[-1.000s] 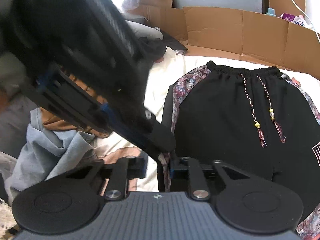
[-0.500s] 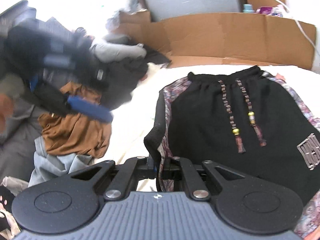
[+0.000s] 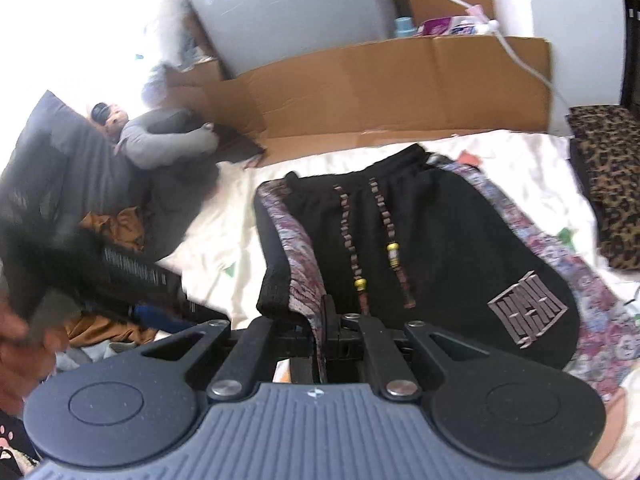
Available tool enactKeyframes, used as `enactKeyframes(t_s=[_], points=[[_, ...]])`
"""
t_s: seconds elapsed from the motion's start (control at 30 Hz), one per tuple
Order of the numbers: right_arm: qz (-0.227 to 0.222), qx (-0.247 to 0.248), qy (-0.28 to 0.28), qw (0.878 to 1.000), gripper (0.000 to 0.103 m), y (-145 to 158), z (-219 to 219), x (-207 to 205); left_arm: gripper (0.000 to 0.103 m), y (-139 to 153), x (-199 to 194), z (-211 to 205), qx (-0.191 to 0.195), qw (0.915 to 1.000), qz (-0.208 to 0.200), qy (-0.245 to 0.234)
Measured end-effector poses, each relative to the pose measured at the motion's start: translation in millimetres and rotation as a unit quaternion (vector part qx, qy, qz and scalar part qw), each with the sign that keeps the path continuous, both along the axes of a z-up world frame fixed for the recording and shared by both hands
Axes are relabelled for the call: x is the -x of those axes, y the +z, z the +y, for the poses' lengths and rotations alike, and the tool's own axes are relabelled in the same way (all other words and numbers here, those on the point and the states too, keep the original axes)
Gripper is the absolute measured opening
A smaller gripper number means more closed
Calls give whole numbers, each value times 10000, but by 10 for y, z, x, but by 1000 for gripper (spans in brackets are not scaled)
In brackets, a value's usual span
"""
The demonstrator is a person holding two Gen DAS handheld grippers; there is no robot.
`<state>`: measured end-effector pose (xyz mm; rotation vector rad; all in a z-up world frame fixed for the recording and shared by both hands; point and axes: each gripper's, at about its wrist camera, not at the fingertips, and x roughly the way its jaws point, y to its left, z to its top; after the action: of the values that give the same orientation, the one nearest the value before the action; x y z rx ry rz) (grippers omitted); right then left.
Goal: Fold clothes
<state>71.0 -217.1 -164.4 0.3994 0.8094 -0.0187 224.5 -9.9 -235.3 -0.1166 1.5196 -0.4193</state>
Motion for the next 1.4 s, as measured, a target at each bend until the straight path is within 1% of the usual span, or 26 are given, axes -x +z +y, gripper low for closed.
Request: enactKeyframes(t_s=[0.07, 0.2, 0.3, 0.37, 0.47, 0.6, 0.7, 0.8, 0.97, 1.1, 1.23, 1.4], points=[[32, 62, -34, 10000, 2, 20, -116, 13, 50, -124, 51, -60, -125, 9999, 47, 31], [131, 116, -146, 9997, 2, 25, -358, 46, 50, -325, 147, -142, -144, 9998, 107, 102], [206, 145, -275, 9993, 2, 10, -516, 57, 50, -449, 215, -194, -237, 9996, 156, 29], [252, 251, -299, 9989, 2, 2, -604, 66, 51, -519, 243, -205, -240, 9994, 201, 134], [362, 274, -362, 9983, 2, -17, -735, 97, 52, -656, 313, -234, -148, 9987, 301, 384], [494, 312, -488, 9971, 2, -33, -902, 167, 51, -837, 525, -340, -187, 9985, 332, 395], [560, 297, -710, 9955, 2, -73, -1047, 214, 51, -952, 734, -413, -196, 9982, 470, 330], [606, 128, -938, 9937, 2, -123, -1186, 272, 52, -1023, 892, -470, -196, 9979, 551, 283], [731, 88, -1060, 9916, 2, -202, -1353, 337, 52, -1093, 1082, -536, -181, 9975, 618, 306], [890, 6, -1275, 9878, 1, -315, -1548, 408, 54, -1096, 1156, -612, -147, 9975, 619, 315], [985, -190, -1637, 9814, 1, -446, -1819, 478, 56, -1083, 1193, -696, -82, 9982, 534, 261], [1124, -404, -1814, 9761, 0, -672, -2042, 506, 56, -1135, 1231, -744, -6, 9980, 541, 312]])
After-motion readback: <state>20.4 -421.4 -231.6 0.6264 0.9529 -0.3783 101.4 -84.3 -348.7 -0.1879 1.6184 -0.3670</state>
